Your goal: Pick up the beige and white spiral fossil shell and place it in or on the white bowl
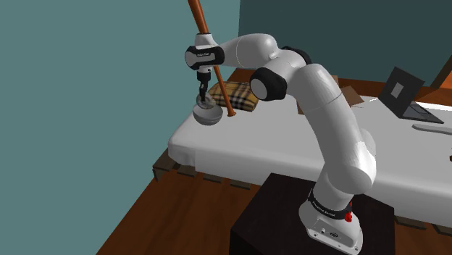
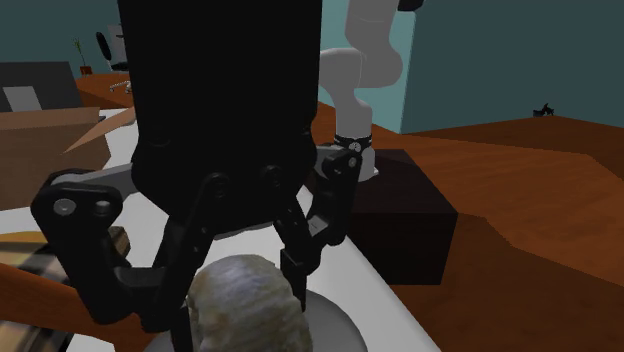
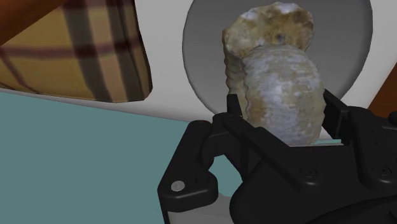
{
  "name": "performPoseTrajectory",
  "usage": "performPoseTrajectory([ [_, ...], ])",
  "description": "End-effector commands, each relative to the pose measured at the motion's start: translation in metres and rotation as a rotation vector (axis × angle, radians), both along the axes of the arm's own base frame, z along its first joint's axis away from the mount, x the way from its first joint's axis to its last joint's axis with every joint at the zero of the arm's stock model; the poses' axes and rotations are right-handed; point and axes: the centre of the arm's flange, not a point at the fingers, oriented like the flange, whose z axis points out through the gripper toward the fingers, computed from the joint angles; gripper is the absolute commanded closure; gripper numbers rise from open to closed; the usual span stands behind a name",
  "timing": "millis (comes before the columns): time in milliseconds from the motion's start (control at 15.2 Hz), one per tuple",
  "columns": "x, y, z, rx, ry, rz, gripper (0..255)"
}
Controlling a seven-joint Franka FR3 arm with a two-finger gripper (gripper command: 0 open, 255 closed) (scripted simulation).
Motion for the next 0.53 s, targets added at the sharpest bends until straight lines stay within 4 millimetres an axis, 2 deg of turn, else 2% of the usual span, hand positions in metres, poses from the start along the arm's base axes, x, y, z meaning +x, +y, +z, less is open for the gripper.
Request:
performPoseTrajectory([
  [0,-0.0006,-0.0004,-0.0088,0.002,0.015,-0.001,255],
  [198,-0.0005,-0.0004,-0.0088,0.002,0.015,-0.001,255],
  [264,-0.0008,-0.0023,-0.0090,0.002,0.015,-0.001,0],
  [462,-0.0024,0.0000,-0.0105,0.002,0.015,-0.001,0],
])
